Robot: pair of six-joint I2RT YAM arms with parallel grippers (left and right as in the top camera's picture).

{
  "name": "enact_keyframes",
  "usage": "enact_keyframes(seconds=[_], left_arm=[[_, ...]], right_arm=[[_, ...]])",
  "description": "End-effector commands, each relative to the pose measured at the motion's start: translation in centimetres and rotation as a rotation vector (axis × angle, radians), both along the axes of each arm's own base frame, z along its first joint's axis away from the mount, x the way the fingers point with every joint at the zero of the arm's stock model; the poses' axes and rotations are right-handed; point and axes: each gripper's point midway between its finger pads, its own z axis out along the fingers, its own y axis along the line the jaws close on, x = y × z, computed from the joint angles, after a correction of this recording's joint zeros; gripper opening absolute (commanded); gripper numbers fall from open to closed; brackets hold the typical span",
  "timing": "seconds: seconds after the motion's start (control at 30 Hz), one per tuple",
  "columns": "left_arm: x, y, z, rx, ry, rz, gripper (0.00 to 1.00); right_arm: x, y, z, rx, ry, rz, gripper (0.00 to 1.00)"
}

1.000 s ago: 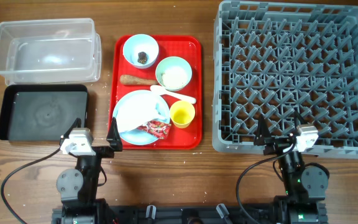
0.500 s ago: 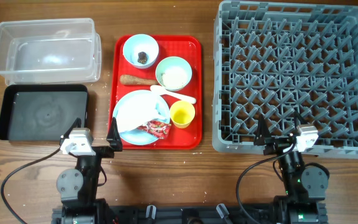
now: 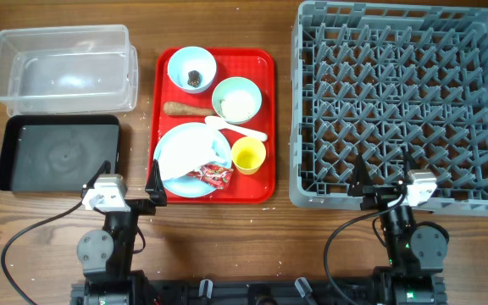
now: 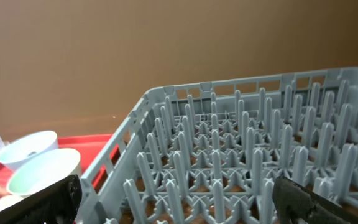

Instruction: Sort waste into correct bins and load items into the dishwasher rack

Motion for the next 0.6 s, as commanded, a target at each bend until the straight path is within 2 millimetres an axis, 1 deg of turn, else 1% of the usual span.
enact_keyframes(seconds=[0.0,0.23,0.3,0.33,0.4,0.43,0.5,0.57], left_arm=[[0.0,0.3,-0.2,-0.005,0.002,0.017,1.00],[0.0,0.3,0.4,-0.003,-0.024,0.017,1.00],[0.0,0.3,0.5,-0.002,-0.028,0.018,1.00],[0.0,0.3,0.5,-0.002,-0.029,0.018,1.00],[0.0,0.3,0.8,-0.002,-0.037,0.018,1.00],[-0.1,0.3,1.4,-0.001,-0.048,0.018,1.00],[-0.3,0.3,3.4,0.003,-0.088,0.018,1.00],[-0.8,0.3,6.2,0.010,-0.139,0.018,1.00]], right_arm=[[0.0,-0.4,0.1,0.085,-0.001,-0.018,1.00],[-0.1,0.5,0.2,0.084,-0.005,0.031,1.00],[-0.2,1.2,0.8,0.059,-0.029,0.073,1.00],[-0.4,2.1,1.5,0.004,-0.064,0.125,1.00],[-0.6,2.4,2.2,-0.036,-0.090,0.140,0.99],[-0.7,2.4,2.9,-0.046,-0.103,0.139,1.00],[-1.0,2.6,4.8,-0.096,-0.143,0.152,1.00],[-1.4,2.7,7.3,-0.147,-0.185,0.149,1.00]])
